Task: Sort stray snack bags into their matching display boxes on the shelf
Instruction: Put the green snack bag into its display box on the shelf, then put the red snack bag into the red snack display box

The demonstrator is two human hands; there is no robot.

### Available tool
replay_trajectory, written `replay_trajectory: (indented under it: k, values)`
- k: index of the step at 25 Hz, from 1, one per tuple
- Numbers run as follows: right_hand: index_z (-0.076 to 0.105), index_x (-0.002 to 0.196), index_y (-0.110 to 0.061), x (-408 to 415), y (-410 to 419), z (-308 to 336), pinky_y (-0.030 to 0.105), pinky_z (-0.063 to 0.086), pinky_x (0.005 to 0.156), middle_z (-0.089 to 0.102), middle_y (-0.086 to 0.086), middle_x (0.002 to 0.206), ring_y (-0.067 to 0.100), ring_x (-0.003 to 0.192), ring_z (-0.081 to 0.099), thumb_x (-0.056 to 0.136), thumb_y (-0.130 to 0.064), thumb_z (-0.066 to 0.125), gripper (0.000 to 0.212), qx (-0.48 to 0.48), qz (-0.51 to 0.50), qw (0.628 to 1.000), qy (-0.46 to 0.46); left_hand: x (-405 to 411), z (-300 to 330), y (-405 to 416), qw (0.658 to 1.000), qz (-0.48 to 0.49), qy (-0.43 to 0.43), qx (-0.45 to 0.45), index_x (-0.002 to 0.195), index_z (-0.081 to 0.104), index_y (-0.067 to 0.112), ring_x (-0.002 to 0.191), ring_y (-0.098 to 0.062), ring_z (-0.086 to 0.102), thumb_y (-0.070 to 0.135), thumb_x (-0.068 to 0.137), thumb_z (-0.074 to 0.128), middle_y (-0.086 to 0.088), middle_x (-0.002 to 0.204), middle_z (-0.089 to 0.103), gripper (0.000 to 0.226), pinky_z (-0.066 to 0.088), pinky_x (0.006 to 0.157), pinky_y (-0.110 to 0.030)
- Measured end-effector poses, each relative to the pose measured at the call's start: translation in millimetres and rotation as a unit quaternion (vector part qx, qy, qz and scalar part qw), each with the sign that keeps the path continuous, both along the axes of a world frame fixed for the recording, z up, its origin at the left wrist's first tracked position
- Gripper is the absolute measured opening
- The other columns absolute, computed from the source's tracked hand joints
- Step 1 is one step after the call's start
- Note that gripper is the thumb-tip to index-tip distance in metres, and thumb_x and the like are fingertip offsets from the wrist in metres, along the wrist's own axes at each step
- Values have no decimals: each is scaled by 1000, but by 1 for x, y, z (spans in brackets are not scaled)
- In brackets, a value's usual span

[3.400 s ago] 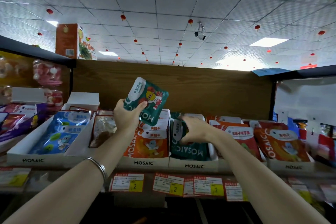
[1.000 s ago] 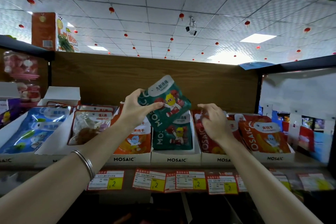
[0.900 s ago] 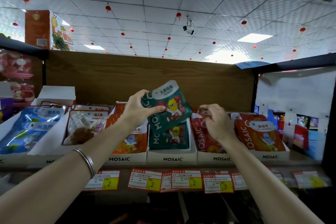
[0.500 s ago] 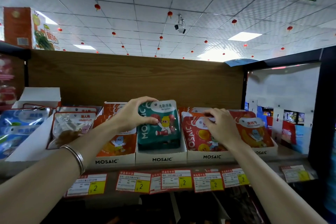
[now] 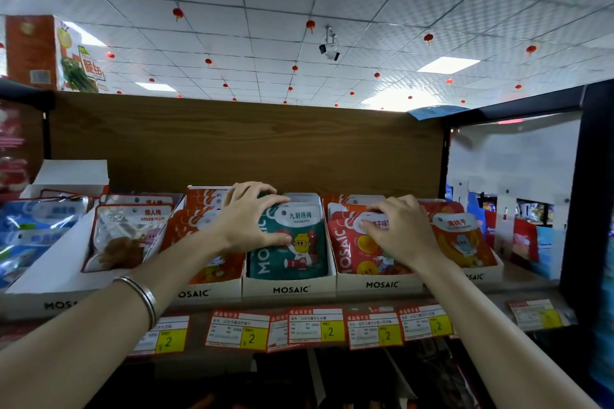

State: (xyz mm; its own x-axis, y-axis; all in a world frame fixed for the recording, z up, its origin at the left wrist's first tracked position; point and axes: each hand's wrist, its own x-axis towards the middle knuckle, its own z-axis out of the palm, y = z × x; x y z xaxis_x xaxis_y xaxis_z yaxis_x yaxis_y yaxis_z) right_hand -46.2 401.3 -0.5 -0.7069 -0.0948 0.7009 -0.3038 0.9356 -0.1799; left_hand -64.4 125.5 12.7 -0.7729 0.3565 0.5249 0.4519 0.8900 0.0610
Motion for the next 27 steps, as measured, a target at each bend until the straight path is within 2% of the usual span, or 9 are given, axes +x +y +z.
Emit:
replay_trajectory:
  k: [3,5,9,13,16,20,22,25,27]
  values:
    - [43,136,-23,0,-6,8,39,28,107,49,-1,137,19,128,36,83,-63,48,67,117,24,992,-50,2,1,5,998,-2,59,20,137,44,35,138,-16,16,82,57,33,3,140,37,94,-2,116,-46]
    - [35,141,-21,2,-11,15,40,27,109,41,1,143,21,132,32,78,-65,53,79,158,34,982,-96,5,3,12,992,-17,116,37,133,49,32,136,-15,22,79,62,32,4,135,42,86,3,115,-45]
    - [40,134,-19,9,-13,32,40,42,98,47,2,134,22,123,44,72,-60,66,79,154,60,972,-165,10,0,28,981,-55,180,38,120,59,27,126,-14,36,70,73,39,6,122,53,67,18,112,-44]
    - [39,131,-24,11,-9,42,37,47,93,56,-1,127,18,112,54,65,-53,75,81,144,98,952,-252,9,-4,45,978,-62,196,37,112,62,26,120,-14,41,63,78,42,8,116,57,54,24,104,-35]
    - [47,121,-27,11,-3,37,39,51,88,63,-3,113,17,102,59,66,-49,76,67,111,116,962,-222,10,-7,55,978,-62,190,53,112,62,26,119,-14,42,60,80,40,8,115,58,52,25,99,-31]
    - [47,104,-28,14,6,35,35,52,81,62,-7,98,15,93,60,67,-50,75,51,48,129,978,-154,11,-10,63,982,-43,170,67,116,60,25,121,-17,42,55,81,43,6,117,58,49,27,102,-36]
    - [44,101,-27,18,11,39,34,51,79,60,-7,96,15,89,59,64,-55,75,56,14,125,987,-101,12,-11,67,985,-32,154,67,119,59,23,122,-18,41,60,80,43,5,121,58,56,28,103,-38]
    - [48,104,-21,21,20,47,38,51,80,61,-3,100,16,91,59,61,-56,76,62,-58,114,992,-5,15,-11,73,988,-8,133,78,124,56,23,128,-19,37,47,85,60,4,129,55,47,26,109,-41]
    - [51,105,-18,21,30,52,40,51,82,62,-1,104,18,94,59,59,-56,77,65,-109,97,988,40,18,-8,79,991,7,116,63,128,53,25,132,-18,33,42,84,65,5,134,51,48,24,111,-42]
